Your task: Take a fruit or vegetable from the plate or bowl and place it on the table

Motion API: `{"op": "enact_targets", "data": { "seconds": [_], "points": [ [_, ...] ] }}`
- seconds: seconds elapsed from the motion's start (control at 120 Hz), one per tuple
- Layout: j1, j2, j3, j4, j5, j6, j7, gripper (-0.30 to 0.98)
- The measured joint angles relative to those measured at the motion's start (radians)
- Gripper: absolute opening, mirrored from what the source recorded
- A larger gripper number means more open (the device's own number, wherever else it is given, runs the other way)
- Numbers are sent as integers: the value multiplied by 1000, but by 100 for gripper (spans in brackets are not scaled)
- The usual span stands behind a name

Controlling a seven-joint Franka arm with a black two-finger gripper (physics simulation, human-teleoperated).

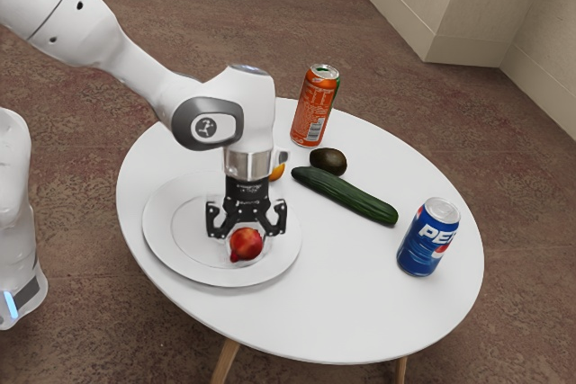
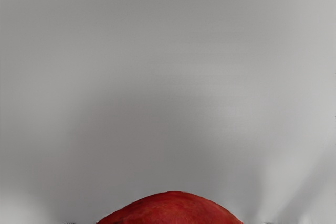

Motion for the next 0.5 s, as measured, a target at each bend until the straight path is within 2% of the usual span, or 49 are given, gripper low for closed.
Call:
{"op": "enact_targets", "data": {
  "seconds": [0.05,0.283,0.35,0.5],
  "points": [
    [0,-2,0,0,0,0,-3,28],
    [6,-38,0,49,34,-3,-27,30],
    [35,-19,13,98,71,-6,-31,29],
    [113,115,88,297,176,-53,-21,29]
  ]
}}
